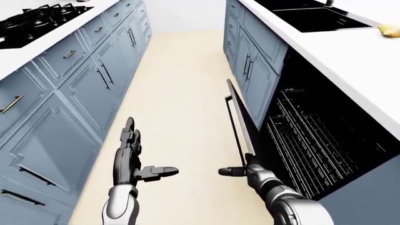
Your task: Close the dishwasher door
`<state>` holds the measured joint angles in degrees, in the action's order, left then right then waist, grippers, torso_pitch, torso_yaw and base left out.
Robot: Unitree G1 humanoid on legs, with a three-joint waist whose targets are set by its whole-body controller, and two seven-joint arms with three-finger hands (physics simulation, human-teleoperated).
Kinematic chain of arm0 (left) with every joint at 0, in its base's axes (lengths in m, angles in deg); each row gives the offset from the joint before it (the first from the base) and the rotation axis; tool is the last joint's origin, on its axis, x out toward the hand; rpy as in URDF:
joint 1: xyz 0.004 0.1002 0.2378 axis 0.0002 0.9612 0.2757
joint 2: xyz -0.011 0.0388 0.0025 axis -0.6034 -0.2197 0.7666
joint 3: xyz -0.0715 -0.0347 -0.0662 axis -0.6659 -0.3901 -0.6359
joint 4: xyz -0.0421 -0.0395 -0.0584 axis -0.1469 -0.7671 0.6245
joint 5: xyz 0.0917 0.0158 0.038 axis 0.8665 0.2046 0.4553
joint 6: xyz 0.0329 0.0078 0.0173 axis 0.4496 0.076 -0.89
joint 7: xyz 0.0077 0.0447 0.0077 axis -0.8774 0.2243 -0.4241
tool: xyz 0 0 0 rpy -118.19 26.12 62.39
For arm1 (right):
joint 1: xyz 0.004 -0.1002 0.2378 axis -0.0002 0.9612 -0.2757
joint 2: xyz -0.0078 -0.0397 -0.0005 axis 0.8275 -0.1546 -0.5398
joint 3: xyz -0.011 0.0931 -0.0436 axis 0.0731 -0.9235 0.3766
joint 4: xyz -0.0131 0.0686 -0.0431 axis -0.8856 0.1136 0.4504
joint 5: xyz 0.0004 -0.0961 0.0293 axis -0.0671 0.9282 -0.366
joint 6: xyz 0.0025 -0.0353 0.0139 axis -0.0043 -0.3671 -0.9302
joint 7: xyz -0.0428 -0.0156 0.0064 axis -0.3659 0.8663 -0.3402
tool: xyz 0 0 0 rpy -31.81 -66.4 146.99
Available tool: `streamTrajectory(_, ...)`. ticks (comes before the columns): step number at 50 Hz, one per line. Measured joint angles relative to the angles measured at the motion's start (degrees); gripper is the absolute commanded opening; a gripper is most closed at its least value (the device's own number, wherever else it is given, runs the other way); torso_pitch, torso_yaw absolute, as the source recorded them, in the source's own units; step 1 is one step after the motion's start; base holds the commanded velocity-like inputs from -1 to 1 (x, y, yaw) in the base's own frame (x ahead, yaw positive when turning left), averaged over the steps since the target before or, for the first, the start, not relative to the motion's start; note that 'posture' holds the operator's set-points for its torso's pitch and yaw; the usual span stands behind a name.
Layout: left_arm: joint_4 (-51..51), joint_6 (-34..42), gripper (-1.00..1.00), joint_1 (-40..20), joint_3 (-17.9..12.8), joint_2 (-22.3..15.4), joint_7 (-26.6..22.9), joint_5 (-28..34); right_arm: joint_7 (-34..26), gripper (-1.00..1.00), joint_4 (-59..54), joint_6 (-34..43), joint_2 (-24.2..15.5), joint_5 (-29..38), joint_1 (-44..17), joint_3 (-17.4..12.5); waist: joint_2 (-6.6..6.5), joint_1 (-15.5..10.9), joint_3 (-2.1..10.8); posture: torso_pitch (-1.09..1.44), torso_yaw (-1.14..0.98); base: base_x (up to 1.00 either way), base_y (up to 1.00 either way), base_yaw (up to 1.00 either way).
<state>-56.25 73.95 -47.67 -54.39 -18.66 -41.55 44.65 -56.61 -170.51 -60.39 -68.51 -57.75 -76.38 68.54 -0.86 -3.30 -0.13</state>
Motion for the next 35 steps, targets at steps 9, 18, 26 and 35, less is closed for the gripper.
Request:
streamTrajectory(9,-0.09,0.05,1.0,-0.04,0.01,-0.02,0.0,-0.03,3.82,1.0,0.3,-0.54,-1.26,0.59,-0.27,0.14,0.22,-0.02,-0.21,0.0,0.0,0.0,0.0,0.0)
streamTrajectory(18,-0.3,-0.06,1.0,-0.08,0.13,0.0,0.07,0.08,6.55,1.0,0.78,-1.19,-2.22,1.28,-0.06,0.14,0.59,-0.05,-0.23,0.0,0.0,0.0,0.0,0.0)
streamTrajectory(26,-0.56,-0.13,1.0,-0.17,0.15,-0.02,0.23,0.16,7.45,1.0,0.69,-1.06,-3.23,1.09,-0.22,0.25,0.69,-0.13,-0.16,0.0,0.0,0.0,0.0,0.0)
streamTrajectory(35,-0.52,-0.24,1.0,-0.03,0.21,0.0,0.31,0.29,8.34,1.0,1.34,-1.87,-5.66,0.53,0.3,0.3,1.0,-0.21,-0.3,0.0,0.0,0.0,0.0,0.0)
